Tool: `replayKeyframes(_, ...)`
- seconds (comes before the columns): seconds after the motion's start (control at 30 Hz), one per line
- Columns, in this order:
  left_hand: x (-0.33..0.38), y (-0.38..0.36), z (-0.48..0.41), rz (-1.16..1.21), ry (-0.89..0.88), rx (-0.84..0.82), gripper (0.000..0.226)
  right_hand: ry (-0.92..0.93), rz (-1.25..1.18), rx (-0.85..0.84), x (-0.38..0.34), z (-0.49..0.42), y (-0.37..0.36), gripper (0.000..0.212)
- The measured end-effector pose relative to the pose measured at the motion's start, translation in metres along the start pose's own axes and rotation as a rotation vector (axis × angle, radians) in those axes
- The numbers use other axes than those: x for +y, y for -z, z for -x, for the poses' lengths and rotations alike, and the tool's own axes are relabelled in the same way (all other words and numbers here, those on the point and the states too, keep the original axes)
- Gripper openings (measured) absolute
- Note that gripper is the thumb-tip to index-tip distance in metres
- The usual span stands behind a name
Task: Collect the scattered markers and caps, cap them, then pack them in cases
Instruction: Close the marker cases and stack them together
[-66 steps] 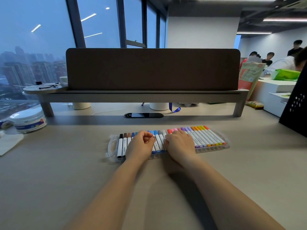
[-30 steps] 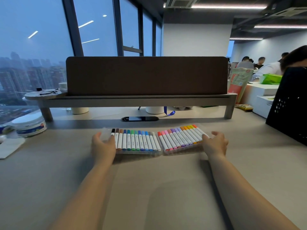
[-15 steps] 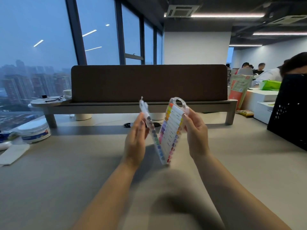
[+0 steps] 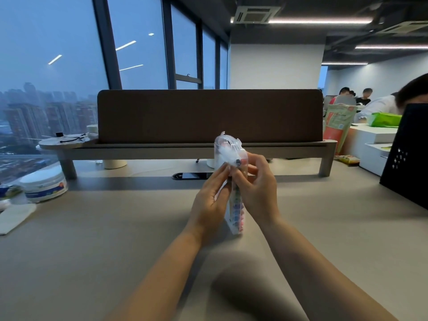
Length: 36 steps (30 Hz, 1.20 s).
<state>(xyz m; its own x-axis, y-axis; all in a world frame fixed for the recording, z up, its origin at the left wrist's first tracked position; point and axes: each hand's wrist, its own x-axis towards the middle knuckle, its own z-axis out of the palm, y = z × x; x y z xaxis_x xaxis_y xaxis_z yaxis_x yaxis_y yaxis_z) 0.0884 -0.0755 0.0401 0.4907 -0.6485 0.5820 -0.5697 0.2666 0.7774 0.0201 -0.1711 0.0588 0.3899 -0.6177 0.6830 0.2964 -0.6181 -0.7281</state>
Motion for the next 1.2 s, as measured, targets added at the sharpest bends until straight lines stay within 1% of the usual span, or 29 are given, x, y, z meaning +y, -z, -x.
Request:
replayKeyframes(0.07, -0.005, 0.003, -0.003, -0.093, -0.069, 0.035, 0.033, 0.015, -0.024, -0.005, 0.001, -0.003, 0.002, 0.02)
replayKeyframes(0.17, -0.016, 0.015, -0.011, -0.283, -0.179, 0.169, 0.032, 0.006, -0.101, -0.041, 0.004, -0.006, 0.003, 0.023)
replayKeyframes(0.27, -0.02, 0.032, -0.021, -0.379, -0.182, 0.348, 0.041, 0.009, -0.191, -0.082, 0.007, -0.007, 0.001, 0.036)
replayKeyframes(0.33, -0.014, 0.043, -0.026, -0.437, -0.161, 0.395, 0.052, 0.022, -0.236, -0.088, 0.009, -0.006, 0.0, 0.038)
replayKeyframes(0.4, -0.007, 0.051, -0.03, -0.461, -0.11, 0.39, 0.055, 0.034, -0.284, -0.062, 0.007, -0.004, -0.001, 0.035)
replayKeyframes(0.43, -0.006, 0.055, -0.032, -0.436, -0.098, 0.368, 0.055, 0.045, -0.292, -0.049, 0.008, -0.003, -0.001, 0.034)
replayKeyframes(0.53, -0.001, 0.06, -0.033, -0.292, -0.092, 0.241, 0.049, 0.113, -0.283, -0.052, 0.007, -0.002, -0.001, 0.033)
replayKeyframes(0.6, 0.001, 0.058, -0.032, -0.298, -0.11, 0.219, 0.043, 0.121, -0.288, -0.074, 0.004, 0.0, 0.0, 0.035)
replayKeyframes(0.7, 0.003, 0.055, -0.029, -0.344, -0.177, 0.27, 0.039, 0.105, -0.265, -0.104, 0.0, 0.001, 0.001, 0.038)
replayKeyframes(0.87, 0.0, 0.053, -0.028, -0.419, -0.287, 0.337, 0.04, 0.194, -0.06, -0.016, 0.004, -0.004, -0.004, 0.024)
replayKeyframes(0.9, -0.001, 0.053, -0.028, -0.43, -0.301, 0.351, 0.04, 0.195, -0.037, 0.001, 0.006, -0.006, -0.005, 0.024)
replayKeyframes(1.03, -0.001, 0.049, -0.027, -0.42, -0.321, 0.38, 0.042, 0.186, -0.001, 0.027, 0.009, -0.008, -0.005, 0.025)
replayKeyframes(1.2, -0.001, 0.047, -0.028, -0.391, -0.319, 0.408, 0.034, 0.166, 0.003, 0.054, 0.002, -0.008, -0.006, 0.02)
